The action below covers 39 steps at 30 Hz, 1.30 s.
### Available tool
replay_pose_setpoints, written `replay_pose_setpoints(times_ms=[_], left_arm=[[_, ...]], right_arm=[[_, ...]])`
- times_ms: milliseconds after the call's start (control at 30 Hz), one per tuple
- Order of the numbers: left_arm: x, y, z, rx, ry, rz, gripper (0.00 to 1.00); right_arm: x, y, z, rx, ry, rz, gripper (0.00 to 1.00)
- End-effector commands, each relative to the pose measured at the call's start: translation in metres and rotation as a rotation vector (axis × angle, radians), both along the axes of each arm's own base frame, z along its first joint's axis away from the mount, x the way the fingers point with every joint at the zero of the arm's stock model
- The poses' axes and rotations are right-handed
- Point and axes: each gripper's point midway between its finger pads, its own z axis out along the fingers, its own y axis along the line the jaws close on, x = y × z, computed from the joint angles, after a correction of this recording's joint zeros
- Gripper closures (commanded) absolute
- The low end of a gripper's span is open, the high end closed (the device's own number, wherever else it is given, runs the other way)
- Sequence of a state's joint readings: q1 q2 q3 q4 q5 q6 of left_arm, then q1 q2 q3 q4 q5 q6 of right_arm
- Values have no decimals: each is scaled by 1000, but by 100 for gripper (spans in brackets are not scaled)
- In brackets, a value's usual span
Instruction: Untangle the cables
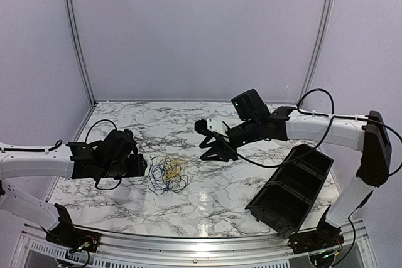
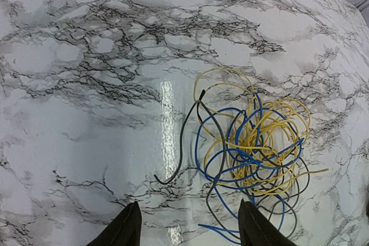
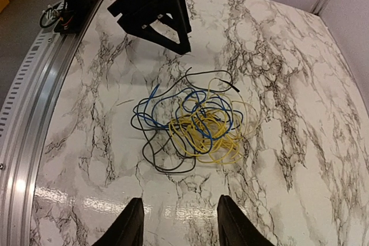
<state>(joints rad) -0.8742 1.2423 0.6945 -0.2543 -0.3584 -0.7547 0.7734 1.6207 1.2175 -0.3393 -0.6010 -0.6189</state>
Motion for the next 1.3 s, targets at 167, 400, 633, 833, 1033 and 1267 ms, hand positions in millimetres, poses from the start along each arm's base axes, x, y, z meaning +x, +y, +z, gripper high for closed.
replay_pose_setpoints(times_ms=[167,400,633,833,1033,1267], left_arm=[[25,-22,-18,-143,41,-6,48],[36,-29,-27,-137,63,-39,57],[39,-37,-34,-166,72,-53,78],[36,-33,-36,-185,69,-31,100],[32,-27,-33,-233,45,-3,100],[28,-20,-34,-265,30,20,100]], right_arm=[[-11,11,-10,-12,123,32,57],[-9,21,-13,-19,131,30,56],[35,49,-28,-42,26,-160,51],[25,82,-43,-10,-2,-72,14],[-1,115,-67,-20,-60,58,1],[-4,135,-106,-55,-93,44,1]])
